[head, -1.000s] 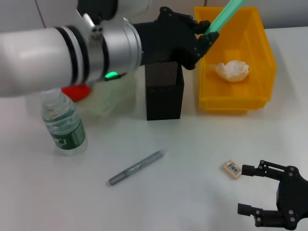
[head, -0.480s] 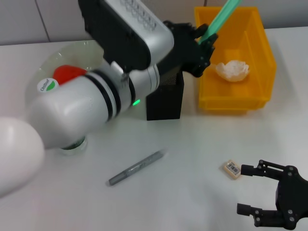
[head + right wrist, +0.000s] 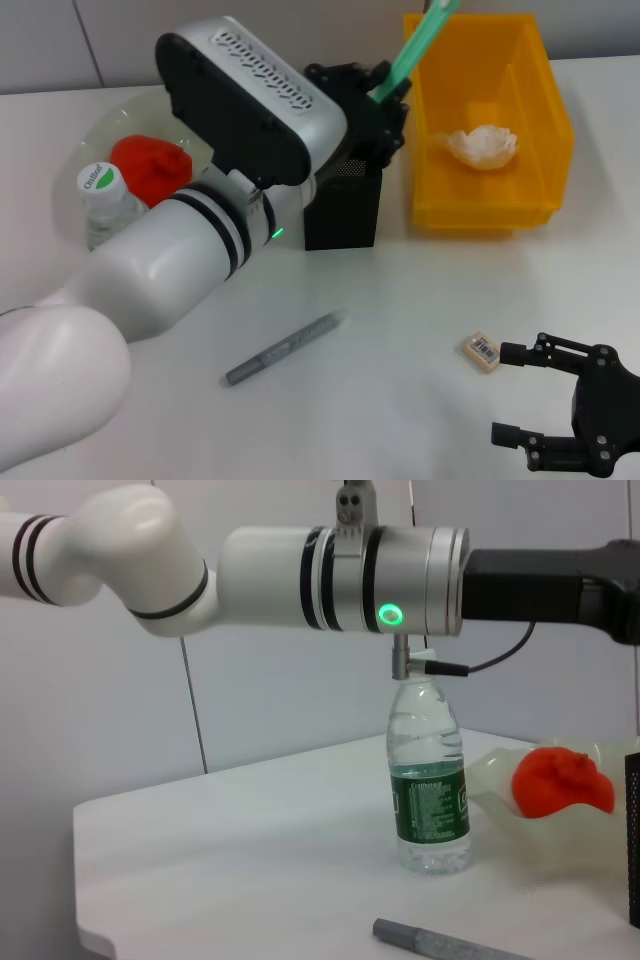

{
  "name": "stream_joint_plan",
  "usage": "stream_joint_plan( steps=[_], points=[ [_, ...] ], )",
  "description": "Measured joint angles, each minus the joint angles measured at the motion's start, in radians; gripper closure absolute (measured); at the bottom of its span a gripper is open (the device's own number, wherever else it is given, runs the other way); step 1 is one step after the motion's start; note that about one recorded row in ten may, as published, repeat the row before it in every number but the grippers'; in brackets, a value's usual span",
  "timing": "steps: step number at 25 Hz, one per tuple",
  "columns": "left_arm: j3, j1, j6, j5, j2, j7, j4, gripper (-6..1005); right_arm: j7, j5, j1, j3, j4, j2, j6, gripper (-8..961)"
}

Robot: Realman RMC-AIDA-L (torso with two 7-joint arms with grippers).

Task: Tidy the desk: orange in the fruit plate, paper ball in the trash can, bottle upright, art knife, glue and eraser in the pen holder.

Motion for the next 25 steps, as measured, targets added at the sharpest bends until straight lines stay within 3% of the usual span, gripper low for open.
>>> stream_joint_plan(
  steps=[25],
  points=[
    [0.039, -0.047, -0.043, 0.0, 0.0, -0.115, -0.146, 773, 0.0, -0.01, 0.005, 0.0, 0.0, 0.002, 0.003, 136]
  ],
)
